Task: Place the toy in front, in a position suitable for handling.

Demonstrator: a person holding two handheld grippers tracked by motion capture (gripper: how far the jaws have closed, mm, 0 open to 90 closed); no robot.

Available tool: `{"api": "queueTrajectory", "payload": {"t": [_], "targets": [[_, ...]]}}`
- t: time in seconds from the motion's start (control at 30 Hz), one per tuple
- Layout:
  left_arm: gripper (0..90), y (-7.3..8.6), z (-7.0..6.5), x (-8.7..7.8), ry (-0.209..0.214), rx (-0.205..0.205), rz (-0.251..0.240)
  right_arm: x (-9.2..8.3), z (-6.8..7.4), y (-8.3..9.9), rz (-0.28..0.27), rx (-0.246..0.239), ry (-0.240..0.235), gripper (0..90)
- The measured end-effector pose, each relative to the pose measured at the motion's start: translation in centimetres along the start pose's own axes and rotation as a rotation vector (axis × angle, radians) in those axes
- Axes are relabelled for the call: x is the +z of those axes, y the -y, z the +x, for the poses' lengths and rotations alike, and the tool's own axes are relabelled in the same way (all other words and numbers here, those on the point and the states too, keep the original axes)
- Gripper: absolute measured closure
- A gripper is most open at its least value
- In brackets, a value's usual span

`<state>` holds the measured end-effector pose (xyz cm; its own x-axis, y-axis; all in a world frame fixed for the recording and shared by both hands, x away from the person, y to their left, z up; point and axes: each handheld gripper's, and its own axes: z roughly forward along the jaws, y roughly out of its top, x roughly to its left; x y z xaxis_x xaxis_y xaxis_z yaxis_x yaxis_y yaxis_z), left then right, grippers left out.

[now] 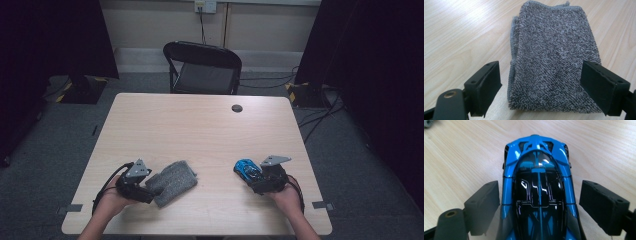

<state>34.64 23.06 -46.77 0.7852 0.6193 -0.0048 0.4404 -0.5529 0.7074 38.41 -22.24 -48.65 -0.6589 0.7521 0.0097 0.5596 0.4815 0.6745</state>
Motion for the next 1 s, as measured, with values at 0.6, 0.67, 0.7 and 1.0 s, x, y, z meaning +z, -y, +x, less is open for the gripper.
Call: {"api": "queueTrajectory", "payload": {"t": [0.6, 0.67, 0.7, 1.0], "targets": [[17.0, -0.05, -0.12, 0.05, 0.003, 0.01, 0.004, 0.6, 0.42, 0.31, 0.018, 0.023, 0.017, 25.4], [17.0, -0.03, -0.11, 0.04, 0.002, 0.007, 0.005, 0.59, 0.41, 0.33, 0.017, 0.022, 0.017, 25.4], [17.0, -0.01, -0.08, 0.01, 0.002, 0.006, 0.004, 0.58, 0.4, 0.35, 0.015, 0.021, 0.016, 25.4], [17.0, 0.01, -0.01, -0.05, -0.002, -0.001, 0.005, 0.58, 0.4, 0.33, 0.016, 0.026, 0.016, 25.6]]}}
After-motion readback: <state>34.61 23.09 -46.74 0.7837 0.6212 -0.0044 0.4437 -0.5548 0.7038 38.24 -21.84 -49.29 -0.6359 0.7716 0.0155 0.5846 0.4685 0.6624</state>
